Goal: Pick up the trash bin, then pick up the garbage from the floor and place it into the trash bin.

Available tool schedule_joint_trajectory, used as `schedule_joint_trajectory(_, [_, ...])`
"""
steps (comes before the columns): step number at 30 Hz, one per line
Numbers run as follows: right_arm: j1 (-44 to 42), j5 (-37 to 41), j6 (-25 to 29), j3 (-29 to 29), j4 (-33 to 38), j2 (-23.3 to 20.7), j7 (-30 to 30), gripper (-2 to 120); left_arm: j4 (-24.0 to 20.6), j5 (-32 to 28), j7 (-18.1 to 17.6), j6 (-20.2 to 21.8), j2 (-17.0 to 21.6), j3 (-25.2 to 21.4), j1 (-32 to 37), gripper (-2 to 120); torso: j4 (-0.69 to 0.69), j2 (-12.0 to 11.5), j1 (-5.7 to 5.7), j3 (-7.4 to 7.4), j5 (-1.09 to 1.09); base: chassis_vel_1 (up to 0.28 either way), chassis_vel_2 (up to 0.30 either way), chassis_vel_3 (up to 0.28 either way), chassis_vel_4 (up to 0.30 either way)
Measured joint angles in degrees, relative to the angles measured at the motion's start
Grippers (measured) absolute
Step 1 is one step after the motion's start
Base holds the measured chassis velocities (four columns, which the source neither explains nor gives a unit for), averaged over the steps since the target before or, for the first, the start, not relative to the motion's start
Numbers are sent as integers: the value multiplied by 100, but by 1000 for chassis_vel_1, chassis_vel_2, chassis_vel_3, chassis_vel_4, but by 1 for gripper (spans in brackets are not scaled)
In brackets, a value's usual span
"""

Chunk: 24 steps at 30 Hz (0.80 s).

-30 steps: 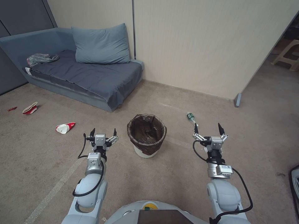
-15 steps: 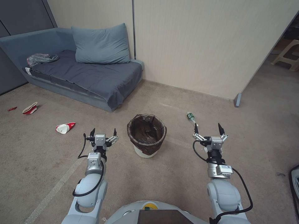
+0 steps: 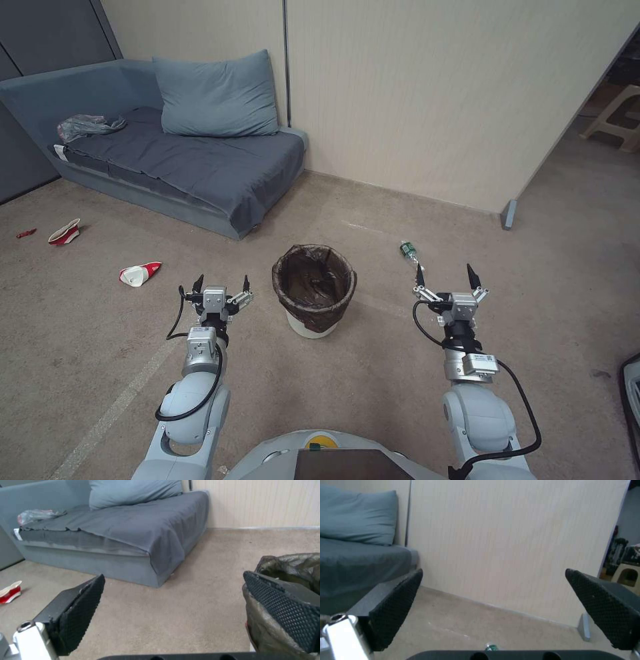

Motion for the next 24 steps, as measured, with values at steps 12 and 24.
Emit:
schedule_joint_trajectory(12, [0, 0, 0, 0, 0, 0, 0, 100, 0, 0, 0, 0, 0, 0, 0, 100, 0, 0, 0, 0, 0, 0, 0, 0, 0])
schedule_joint_trajectory(24, [0, 0, 0, 0, 0, 0, 0, 100, 195, -643, 13, 206, 177, 147, -392, 100, 0, 0, 0, 0, 0, 0, 0, 0, 0])
